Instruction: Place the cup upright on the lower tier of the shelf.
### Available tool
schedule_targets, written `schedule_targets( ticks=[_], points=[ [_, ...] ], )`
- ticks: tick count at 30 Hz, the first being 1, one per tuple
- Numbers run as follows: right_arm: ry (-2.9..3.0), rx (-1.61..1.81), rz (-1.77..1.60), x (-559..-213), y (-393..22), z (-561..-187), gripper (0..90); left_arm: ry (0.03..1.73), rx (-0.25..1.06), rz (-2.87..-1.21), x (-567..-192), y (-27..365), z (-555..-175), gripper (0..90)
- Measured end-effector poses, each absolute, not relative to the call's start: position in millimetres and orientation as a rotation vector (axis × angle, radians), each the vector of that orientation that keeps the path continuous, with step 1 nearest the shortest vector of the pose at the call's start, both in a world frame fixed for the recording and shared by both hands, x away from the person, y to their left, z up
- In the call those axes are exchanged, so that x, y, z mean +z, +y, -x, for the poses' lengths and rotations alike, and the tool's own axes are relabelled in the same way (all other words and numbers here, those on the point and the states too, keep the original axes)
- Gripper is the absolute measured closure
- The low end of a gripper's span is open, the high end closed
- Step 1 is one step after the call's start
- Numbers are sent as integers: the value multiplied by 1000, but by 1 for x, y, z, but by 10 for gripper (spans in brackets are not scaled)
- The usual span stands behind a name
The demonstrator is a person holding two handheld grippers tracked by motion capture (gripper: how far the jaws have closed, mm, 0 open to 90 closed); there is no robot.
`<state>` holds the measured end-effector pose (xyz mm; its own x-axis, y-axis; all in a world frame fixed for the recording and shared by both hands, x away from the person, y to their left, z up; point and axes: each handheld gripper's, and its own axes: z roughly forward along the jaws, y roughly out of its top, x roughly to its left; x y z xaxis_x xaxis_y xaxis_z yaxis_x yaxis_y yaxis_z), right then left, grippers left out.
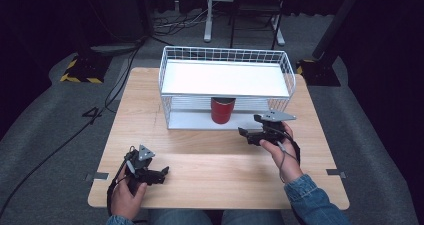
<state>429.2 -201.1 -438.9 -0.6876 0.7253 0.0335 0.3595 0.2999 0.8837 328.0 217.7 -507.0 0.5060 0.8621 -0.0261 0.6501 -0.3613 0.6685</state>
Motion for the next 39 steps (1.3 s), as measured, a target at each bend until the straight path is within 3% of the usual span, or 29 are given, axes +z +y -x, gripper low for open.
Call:
schedule_targets(
  ticks=[17, 39],
  points=[
    [2215, 1260, -989, -425, -256, -397, 156, 1230, 437, -2127, -507, 218, -328, 1],
    [2189, 1116, -1181, -448, -318, -369, 157, 1240, 440, -2124, -507, 218, -328, 1]
  ],
)
